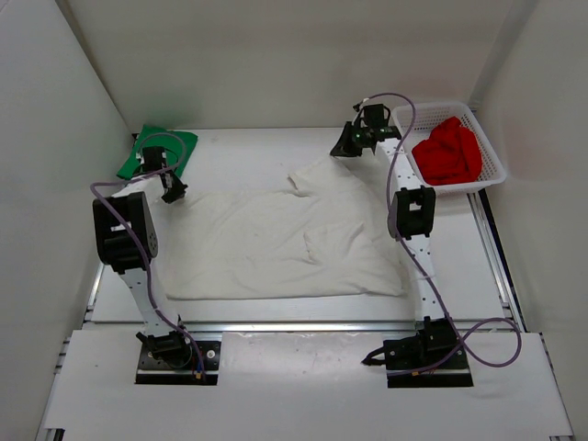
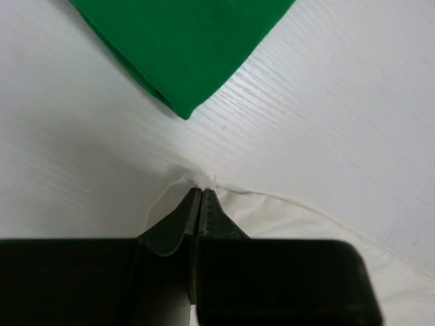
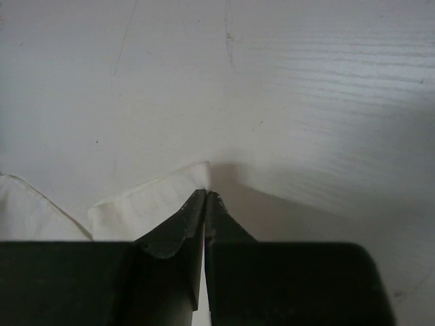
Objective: Fold and stack the t-shirts
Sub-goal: Grap the side of the flattened tshirt furthest away from the robot with both arms
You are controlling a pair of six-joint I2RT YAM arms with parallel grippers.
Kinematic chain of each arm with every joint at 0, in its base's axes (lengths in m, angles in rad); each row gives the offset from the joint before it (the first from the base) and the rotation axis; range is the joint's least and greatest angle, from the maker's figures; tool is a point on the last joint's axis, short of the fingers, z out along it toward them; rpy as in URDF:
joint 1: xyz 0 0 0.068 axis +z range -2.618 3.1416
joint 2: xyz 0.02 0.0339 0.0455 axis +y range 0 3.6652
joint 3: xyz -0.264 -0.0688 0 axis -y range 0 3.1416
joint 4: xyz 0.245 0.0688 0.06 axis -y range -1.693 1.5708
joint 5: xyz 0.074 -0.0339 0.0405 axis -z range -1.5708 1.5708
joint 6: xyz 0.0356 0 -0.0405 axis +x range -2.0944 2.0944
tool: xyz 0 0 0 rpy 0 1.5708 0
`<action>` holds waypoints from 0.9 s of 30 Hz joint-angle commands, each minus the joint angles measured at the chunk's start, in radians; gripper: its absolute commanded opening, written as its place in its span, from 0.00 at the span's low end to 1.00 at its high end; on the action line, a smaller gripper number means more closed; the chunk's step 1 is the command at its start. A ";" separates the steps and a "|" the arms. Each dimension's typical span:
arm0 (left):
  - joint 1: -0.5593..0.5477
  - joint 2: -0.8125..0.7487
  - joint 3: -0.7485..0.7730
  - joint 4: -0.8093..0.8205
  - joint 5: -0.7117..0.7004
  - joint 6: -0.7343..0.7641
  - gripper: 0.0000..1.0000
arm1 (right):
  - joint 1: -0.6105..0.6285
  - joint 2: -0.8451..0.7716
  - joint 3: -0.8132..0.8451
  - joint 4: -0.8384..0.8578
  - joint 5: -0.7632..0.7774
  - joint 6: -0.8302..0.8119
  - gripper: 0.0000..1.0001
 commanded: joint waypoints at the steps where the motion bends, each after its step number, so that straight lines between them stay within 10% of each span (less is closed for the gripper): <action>1: 0.025 -0.123 -0.027 0.051 0.045 -0.029 0.00 | -0.001 -0.126 0.054 -0.109 0.004 -0.087 0.00; 9: 0.031 -0.234 -0.110 0.094 0.099 -0.077 0.00 | -0.022 -0.504 -0.236 -0.263 0.061 -0.192 0.00; 27: 0.096 -0.481 -0.351 0.100 0.179 -0.123 0.00 | 0.002 -1.360 -1.465 0.143 0.195 -0.104 0.00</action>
